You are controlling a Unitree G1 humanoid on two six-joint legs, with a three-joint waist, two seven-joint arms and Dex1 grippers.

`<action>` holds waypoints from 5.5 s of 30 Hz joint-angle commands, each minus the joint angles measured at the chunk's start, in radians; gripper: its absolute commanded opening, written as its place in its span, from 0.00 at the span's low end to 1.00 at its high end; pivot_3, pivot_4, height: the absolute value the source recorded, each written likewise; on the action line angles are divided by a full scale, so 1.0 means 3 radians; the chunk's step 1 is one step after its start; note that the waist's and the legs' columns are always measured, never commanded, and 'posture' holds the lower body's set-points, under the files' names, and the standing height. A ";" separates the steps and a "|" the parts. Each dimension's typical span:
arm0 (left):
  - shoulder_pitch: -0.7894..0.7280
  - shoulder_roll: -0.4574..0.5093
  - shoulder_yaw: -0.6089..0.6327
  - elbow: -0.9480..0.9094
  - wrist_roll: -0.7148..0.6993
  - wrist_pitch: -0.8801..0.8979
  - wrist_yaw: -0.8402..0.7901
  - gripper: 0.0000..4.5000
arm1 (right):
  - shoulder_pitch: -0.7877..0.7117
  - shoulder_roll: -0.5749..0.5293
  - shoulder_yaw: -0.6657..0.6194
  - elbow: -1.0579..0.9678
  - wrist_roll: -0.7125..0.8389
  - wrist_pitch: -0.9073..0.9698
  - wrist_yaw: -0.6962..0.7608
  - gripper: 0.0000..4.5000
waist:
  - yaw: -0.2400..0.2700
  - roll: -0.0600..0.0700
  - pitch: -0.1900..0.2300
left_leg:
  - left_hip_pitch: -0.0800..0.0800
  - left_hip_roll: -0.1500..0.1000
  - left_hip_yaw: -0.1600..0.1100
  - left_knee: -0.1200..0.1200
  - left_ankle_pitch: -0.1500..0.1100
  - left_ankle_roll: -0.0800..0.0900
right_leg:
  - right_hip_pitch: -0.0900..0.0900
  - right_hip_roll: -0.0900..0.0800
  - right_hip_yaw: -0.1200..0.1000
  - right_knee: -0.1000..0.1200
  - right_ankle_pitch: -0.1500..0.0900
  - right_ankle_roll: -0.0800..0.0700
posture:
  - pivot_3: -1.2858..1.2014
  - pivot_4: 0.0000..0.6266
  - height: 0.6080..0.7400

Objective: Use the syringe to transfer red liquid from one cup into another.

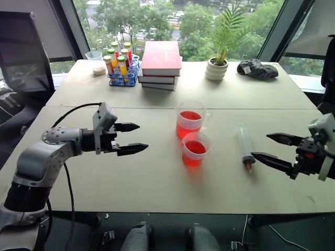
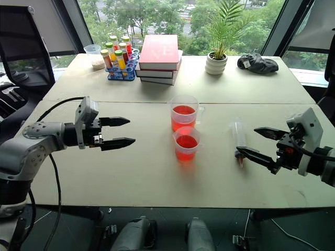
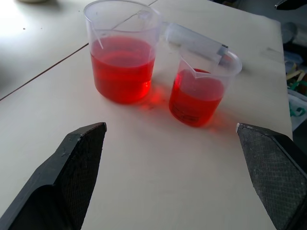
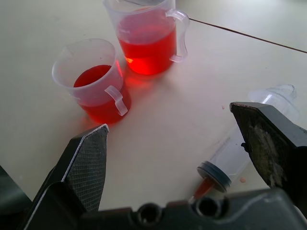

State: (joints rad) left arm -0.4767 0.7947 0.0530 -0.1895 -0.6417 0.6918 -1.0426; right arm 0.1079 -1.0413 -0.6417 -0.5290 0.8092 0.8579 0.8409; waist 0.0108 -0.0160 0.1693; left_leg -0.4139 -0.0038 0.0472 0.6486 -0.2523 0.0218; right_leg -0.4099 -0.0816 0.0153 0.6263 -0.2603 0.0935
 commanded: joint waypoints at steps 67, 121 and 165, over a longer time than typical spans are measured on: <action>-0.0042 -0.0384 0.0006 -0.0247 -0.0048 -0.0030 0.0208 1.00 | -0.4044 0.0898 0.3506 0.3948 -0.2014 0.1165 -0.0021 0.32 | -0.0081 0.0003 0.0001 | -0.0075 -0.0004 0.0012 0.0049 0.0002 0.0004 | -0.0062 0.0010 -0.0008 0.0024 0.0024 0.0030 | 0.52 0.24 1.00; -0.2543 -0.1409 -0.0307 0.2873 0.0879 -0.1447 -0.0433 1.00 | -0.2806 0.2839 0.1861 0.3132 -0.1740 -0.3020 -0.0547 0.32 | -0.0093 0.0005 0.0003 | -0.0053 0.0002 0.0016 0.0059 0.0009 -0.0006 | -0.0061 0.0032 -0.0003 0.0070 0.0025 0.0035 | 0.52 0.24 1.00; -0.3420 -0.1641 0.0192 0.4098 0.1129 -0.2135 -0.0335 0.01 | -0.2732 0.2796 0.2070 0.3039 -0.1746 -0.2735 -0.0389 0.32 | -0.0093 0.0003 0.0004 | -0.0053 0.0003 0.0015 0.0059 0.0009 -0.0005 | -0.0061 0.0034 -0.0002 0.0071 0.0024 0.0036 | 0.52 0.24 1.00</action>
State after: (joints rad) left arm -1.4114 0.2508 0.0283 1.0943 -0.2699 0.0951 -1.1949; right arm -0.7346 -0.2053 -0.0434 0.3746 0.2907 0.0273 0.7017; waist -0.0171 -0.0150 0.1704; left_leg -0.4296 -0.0030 0.0516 0.6664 -0.2496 0.0202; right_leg -0.4281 -0.0713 0.0146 0.6475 -0.2530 0.1044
